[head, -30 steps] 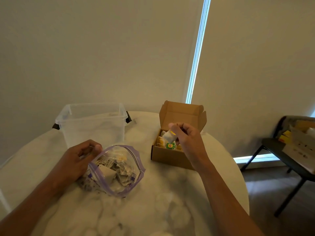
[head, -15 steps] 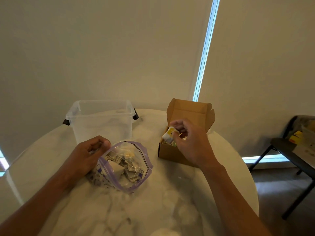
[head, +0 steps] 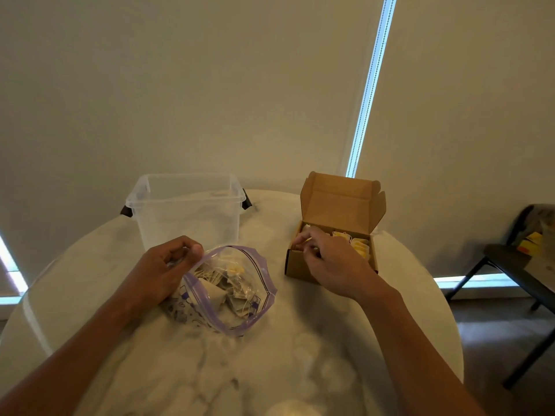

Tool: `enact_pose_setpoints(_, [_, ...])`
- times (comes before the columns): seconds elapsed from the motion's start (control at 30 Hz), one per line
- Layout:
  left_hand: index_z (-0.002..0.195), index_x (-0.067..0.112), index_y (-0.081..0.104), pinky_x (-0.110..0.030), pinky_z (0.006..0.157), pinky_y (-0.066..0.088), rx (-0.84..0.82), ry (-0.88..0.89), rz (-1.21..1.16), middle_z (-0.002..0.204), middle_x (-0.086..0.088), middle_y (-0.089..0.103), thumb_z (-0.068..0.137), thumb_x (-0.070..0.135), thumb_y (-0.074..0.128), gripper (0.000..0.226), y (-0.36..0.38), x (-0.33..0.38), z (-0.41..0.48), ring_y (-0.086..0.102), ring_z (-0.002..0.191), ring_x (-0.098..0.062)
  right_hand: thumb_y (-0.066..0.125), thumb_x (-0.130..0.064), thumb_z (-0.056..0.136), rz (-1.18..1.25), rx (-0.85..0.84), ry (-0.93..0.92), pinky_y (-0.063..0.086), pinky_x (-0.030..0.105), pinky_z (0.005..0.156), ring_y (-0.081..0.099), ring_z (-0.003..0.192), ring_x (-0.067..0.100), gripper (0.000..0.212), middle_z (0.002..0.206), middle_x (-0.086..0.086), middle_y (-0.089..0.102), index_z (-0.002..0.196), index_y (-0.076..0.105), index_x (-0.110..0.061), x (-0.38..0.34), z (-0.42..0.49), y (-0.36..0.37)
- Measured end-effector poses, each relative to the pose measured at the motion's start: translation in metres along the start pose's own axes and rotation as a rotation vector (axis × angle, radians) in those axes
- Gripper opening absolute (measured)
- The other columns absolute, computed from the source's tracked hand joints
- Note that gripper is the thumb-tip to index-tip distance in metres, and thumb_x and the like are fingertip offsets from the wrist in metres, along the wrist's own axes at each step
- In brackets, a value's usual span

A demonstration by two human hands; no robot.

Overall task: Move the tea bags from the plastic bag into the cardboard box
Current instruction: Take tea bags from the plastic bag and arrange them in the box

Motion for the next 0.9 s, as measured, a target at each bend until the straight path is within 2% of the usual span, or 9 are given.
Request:
enact_pose_setpoints(0.13, [0.102, 0.031, 0.078, -0.054, 0.099, 0.059, 0.003, -0.005, 0.010, 0.097, 0.002, 0.083, 0.101, 0.053, 0.060, 0.029, 0.000, -0.002, 0.002, 0.078, 0.094, -0.019, 0.059, -0.020, 0.103, 0.068, 0.001, 0.012, 0.057, 0.024, 0.087, 0.064, 0.103, 0.002, 0.025, 0.120, -0.016, 0.068, 0.125, 0.059, -0.031, 0.001, 0.002, 0.001])
enact_pose_setpoints(0.37, [0.102, 0.028, 0.078, -0.048, 0.098, 0.059, 0.003, -0.004, 0.023, 0.097, 0.004, 0.083, 0.100, 0.056, 0.061, 0.033, -0.002, -0.004, 0.001, 0.077, 0.093, -0.013, 0.070, -0.017, 0.096, 0.110, 0.161, -0.082, 0.056, 0.018, 0.086, 0.065, 0.107, 0.001, 0.025, 0.113, -0.021, 0.068, 0.115, 0.067, -0.034, -0.003, 0.001, -0.007])
enact_pose_setpoints(0.47, [0.104, 0.027, 0.078, -0.043, 0.096, 0.059, 0.001, -0.018, 0.000, 0.100, 0.005, 0.083, 0.092, 0.076, 0.060, 0.053, -0.003, -0.001, 0.000, 0.078, 0.097, -0.013, 0.074, -0.016, 0.096, 0.141, 0.229, -0.257, 0.059, 0.017, 0.078, 0.068, 0.098, 0.002, 0.022, 0.105, -0.020, 0.070, 0.112, 0.070, -0.031, -0.026, -0.007, -0.009])
enact_pose_setpoints(0.53, [0.102, 0.028, 0.077, -0.040, 0.095, 0.059, 0.004, -0.024, -0.007, 0.098, 0.006, 0.082, 0.093, 0.074, 0.060, 0.051, -0.003, -0.001, 0.000, 0.077, 0.095, -0.011, 0.077, -0.020, 0.096, 0.153, 0.152, -0.392, 0.059, 0.018, 0.072, 0.069, 0.090, 0.007, 0.018, 0.100, -0.018, 0.071, 0.112, 0.073, -0.026, -0.050, -0.017, -0.002])
enact_pose_setpoints(0.63, [0.098, 0.025, 0.075, -0.039, 0.088, 0.055, 0.001, -0.014, -0.046, 0.092, 0.005, 0.080, 0.104, 0.054, 0.062, 0.033, -0.001, -0.002, 0.000, 0.072, 0.086, -0.007, 0.076, -0.028, 0.098, 0.104, -0.024, -0.534, 0.059, 0.021, 0.071, 0.068, 0.085, 0.006, 0.022, 0.101, -0.013, 0.073, 0.118, 0.076, -0.022, -0.085, -0.025, 0.028])
enact_pose_setpoints(0.7, [0.100, 0.023, 0.074, -0.038, 0.085, 0.054, -0.011, -0.001, -0.044, 0.092, 0.003, 0.079, 0.107, 0.052, 0.060, 0.033, 0.000, -0.002, -0.001, 0.070, 0.085, -0.010, 0.072, -0.039, 0.099, 0.014, -0.093, -0.557, 0.058, 0.024, 0.085, 0.068, 0.097, 0.006, 0.037, 0.117, -0.007, 0.073, 0.133, 0.071, -0.024, -0.100, -0.023, 0.053])
enact_pose_setpoints(0.77, [0.101, 0.022, 0.074, -0.035, 0.084, 0.053, -0.018, 0.019, -0.020, 0.090, 0.003, 0.078, 0.108, 0.051, 0.059, 0.034, 0.001, 0.000, -0.001, 0.069, 0.084, -0.009, 0.072, -0.041, 0.096, -0.115, -0.145, -0.517, 0.053, 0.032, 0.099, 0.062, 0.118, 0.016, 0.051, 0.138, -0.001, 0.063, 0.143, 0.062, -0.024, -0.107, -0.018, 0.077])
enact_pose_setpoints(0.83, [0.098, 0.023, 0.074, -0.031, 0.083, 0.053, -0.009, 0.041, 0.013, 0.088, 0.004, 0.077, 0.109, 0.049, 0.057, 0.033, 0.002, 0.002, 0.000, 0.068, 0.083, -0.006, 0.073, -0.038, 0.095, -0.194, -0.160, -0.465, 0.051, 0.037, 0.101, 0.056, 0.122, 0.021, 0.051, 0.144, 0.001, 0.053, 0.141, 0.063, -0.019, -0.112, -0.016, 0.091])
enact_pose_setpoints(0.9, [0.095, 0.026, 0.073, -0.030, 0.081, 0.052, -0.005, 0.048, 0.019, 0.087, 0.002, 0.076, 0.108, 0.049, 0.057, 0.031, 0.001, 0.002, -0.001, 0.067, 0.083, -0.007, 0.072, -0.038, 0.096, -0.181, -0.057, -0.494, 0.053, 0.039, 0.092, 0.058, 0.110, 0.019, 0.036, 0.131, 0.000, 0.056, 0.127, 0.072, -0.019, -0.115, -0.017, 0.091])
Point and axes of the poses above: each hand's wrist, its own z-axis towards the middle knuckle, its own y-axis out of the palm, x = y × z, the point moved 3 cm from there along z, towards the middle knuckle
